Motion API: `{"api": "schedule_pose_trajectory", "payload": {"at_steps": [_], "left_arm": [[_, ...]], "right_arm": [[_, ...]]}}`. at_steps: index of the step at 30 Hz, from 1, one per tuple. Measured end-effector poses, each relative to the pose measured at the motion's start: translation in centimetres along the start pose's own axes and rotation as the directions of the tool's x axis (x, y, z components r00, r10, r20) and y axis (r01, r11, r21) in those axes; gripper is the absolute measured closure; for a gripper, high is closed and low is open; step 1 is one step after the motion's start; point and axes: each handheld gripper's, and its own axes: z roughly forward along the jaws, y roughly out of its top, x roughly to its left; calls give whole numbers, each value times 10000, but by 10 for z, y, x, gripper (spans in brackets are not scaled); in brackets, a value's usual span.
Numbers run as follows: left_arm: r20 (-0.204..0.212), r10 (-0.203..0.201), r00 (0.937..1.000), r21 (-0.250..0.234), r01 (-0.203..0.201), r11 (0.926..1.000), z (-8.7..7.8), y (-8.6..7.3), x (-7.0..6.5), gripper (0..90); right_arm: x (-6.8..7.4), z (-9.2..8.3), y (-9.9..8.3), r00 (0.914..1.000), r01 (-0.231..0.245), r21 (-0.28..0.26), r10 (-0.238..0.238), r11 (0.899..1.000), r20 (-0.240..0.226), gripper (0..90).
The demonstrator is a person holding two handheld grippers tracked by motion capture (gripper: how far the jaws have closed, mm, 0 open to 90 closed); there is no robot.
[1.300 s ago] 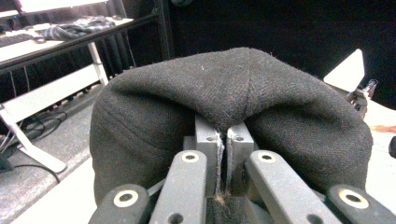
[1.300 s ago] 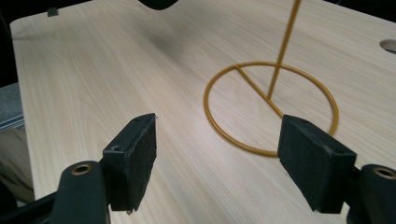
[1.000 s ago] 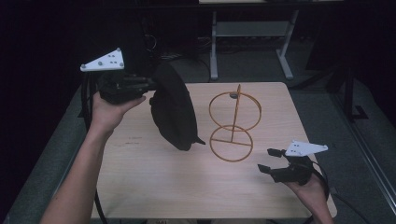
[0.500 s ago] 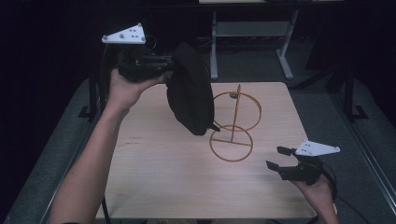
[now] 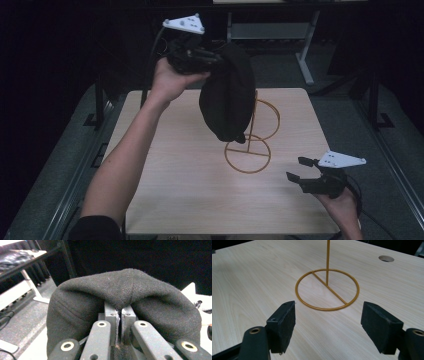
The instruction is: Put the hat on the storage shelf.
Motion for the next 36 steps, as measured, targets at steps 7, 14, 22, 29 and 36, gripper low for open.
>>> {"api": "schedule_pose_trajectory", "payload": {"at_steps": [7,14,22,29,36], "left_arm": [[434,-261,9987,889,222,9958,57,5,5,874],[819,-833,9932,1859,669,9803,113,-4,12,872],[1371,-1214,9831,2086,912,9738,144,2,6,750],[1535,-1438,9776,2746,976,9566,162,1,-3,537],[1523,-1219,9808,2535,804,9640,154,3,-6,505]], "right_arm": [[-1,0,-1,9999,-113,-39,113,9999,-40,272],[-4,1,-3,9997,-219,-47,219,9997,-56,272],[-4,3,-4,9997,-214,23,214,9998,-141,272],[-5,1,-6,9997,-209,-23,209,9998,-91,272],[-6,0,-8,9997,-247,-33,246,9997,-58,271]]}}
